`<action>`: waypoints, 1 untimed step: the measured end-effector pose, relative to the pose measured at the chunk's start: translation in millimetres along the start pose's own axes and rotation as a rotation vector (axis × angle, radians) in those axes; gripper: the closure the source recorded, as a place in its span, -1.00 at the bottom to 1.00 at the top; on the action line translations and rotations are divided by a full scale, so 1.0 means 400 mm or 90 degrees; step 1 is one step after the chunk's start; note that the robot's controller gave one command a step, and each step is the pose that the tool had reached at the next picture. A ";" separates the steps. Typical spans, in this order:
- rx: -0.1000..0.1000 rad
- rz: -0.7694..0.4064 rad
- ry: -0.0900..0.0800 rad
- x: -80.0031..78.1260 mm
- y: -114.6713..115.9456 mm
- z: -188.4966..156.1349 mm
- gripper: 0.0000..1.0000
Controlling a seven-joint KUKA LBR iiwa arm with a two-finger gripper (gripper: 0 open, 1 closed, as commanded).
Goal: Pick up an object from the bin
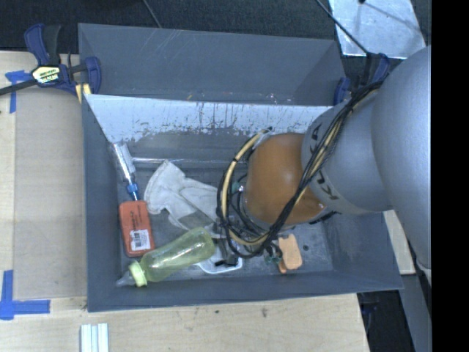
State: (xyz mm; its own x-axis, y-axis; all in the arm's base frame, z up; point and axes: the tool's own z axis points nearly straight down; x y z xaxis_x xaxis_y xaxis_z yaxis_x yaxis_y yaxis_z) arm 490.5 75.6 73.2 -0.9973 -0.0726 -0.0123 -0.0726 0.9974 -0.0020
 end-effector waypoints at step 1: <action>-0.001 0.014 0.011 0.008 0.005 -0.114 1.00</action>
Offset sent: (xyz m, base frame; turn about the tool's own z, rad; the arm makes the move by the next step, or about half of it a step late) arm 0.0200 0.0006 0.1523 -0.0987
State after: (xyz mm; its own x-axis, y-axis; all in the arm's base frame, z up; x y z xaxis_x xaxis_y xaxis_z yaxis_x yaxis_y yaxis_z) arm 486.8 77.5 118.9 -0.9987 -0.0503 0.0044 -0.0503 0.9987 -0.0009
